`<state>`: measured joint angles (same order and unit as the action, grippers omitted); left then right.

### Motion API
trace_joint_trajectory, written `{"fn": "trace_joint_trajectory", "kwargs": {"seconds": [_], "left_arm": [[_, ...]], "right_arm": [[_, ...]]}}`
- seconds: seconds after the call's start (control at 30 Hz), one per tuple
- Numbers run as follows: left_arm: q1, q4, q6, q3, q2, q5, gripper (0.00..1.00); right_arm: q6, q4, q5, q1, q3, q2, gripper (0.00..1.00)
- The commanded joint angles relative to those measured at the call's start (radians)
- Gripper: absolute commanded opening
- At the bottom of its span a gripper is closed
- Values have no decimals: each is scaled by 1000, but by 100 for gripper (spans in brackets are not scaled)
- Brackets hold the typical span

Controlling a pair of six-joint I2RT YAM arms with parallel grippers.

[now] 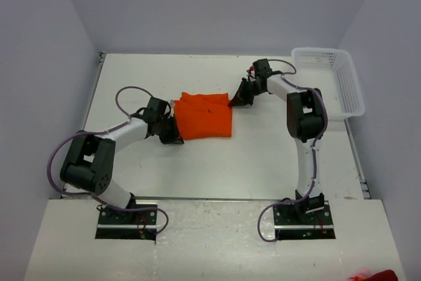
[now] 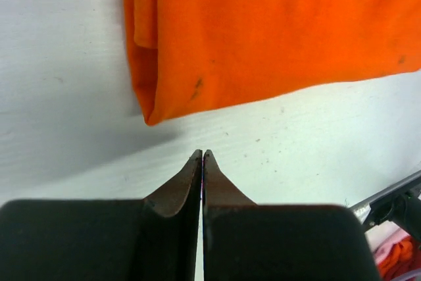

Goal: Fold and stack the t-shirts
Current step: Smooth out wrinkles on the folded tshirt

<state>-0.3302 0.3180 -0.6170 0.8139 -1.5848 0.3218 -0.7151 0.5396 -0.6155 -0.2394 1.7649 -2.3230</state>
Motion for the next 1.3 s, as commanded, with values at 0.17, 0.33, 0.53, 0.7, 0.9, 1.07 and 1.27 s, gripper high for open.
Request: {"fn": "trace_joint_trajectory", "kwargs": {"seconds": [0.17,0.33,0.53,0.7,0.9,1.07,1.27], "left_arm": [[-24,185,72,189,264,-245,16],[32,231,155,301,217,-190,64],[241,164,217,303,76,79,53],[264,159,266,367,-81,147,52],[281,95,258,367,-150,263,55],[327,53,241,355,-208,323,63],[330,67,250,399,-291,310,68]], "right_arm": [[197,-139,-86,-46,-214,442,25],[193,-165,-115,-66,-355,629,56],[198,-176,-87,-67,-519,829,56],[238,-148,-67,-66,-578,876,56],[252,-178,-63,-66,-642,913,56],[255,-187,-58,-66,-671,915,56],[255,-210,-70,-66,-682,892,56]]}}
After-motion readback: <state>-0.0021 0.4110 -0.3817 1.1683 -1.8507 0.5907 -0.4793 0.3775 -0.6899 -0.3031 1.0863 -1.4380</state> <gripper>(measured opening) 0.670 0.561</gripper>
